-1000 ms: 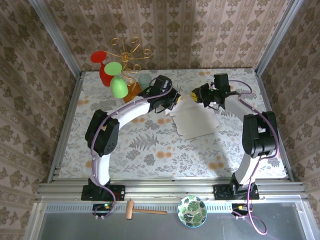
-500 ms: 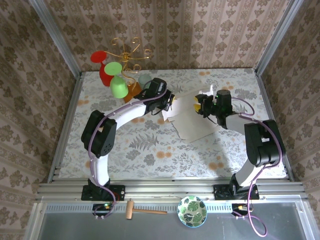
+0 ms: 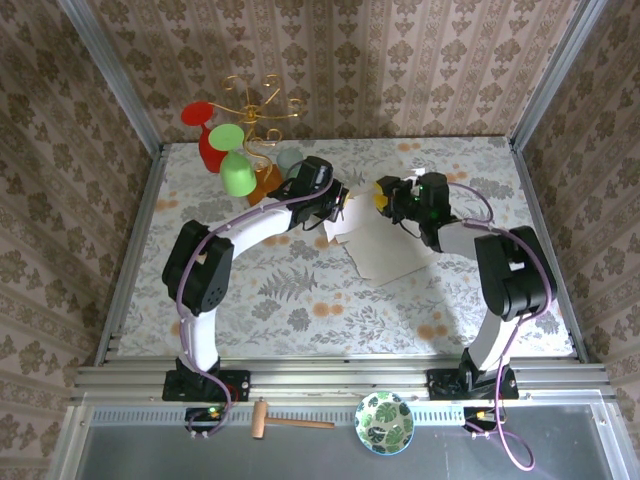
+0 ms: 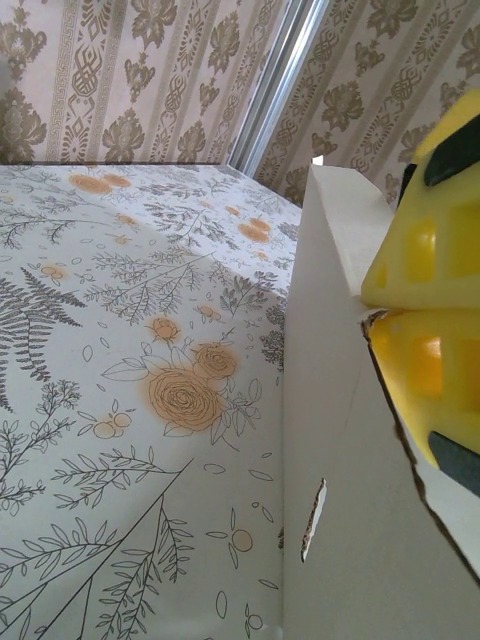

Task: Fold the paper box

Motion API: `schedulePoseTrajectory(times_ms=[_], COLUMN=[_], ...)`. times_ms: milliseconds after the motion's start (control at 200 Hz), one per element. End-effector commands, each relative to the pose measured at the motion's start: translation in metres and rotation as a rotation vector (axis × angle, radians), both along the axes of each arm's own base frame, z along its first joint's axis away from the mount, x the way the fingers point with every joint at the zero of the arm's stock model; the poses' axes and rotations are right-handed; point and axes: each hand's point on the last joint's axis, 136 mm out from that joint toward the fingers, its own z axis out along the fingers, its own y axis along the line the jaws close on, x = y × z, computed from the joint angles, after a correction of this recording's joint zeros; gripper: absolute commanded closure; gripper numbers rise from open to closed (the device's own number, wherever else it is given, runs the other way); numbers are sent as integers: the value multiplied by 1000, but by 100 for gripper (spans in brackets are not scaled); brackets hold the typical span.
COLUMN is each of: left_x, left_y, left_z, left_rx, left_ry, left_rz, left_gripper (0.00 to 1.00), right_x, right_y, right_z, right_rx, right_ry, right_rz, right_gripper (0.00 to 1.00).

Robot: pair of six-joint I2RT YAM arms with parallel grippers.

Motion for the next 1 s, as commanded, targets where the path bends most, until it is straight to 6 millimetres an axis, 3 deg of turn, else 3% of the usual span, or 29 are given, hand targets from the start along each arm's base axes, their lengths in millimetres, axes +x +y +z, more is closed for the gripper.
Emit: schedulePoseTrajectory(times_ms=[0,280,630,730,770,805,995], left_x=[-3,-3,-4,-4,-5,-5,-6], left_y=[7,7,6,6,6,6,25], left_z=[2,5,6,8,9,11,57], left_rx=[0,2,7,16,20,22,168], left_ry=[4,-7,-13,-25,-31,-42,-228], left_rz=[12,4,-10,-23,-30,-36,-151], left_gripper=[99,99,99,99,97,93,51], right_x=[16,21,25,27,27,27,19], right_y=[1,4,3,3,3,2,-7], right_z=[17,-5,-12,-16,-17,-18,-8], right_rx=[-20,-39,-56,-63,-66,-69,-83], right_ry=[-57,5,19,36,44,53,111], right_rz=[-7,8,2,4,0,-7,-50], right_gripper=[65,74,77,84,93,100,100])
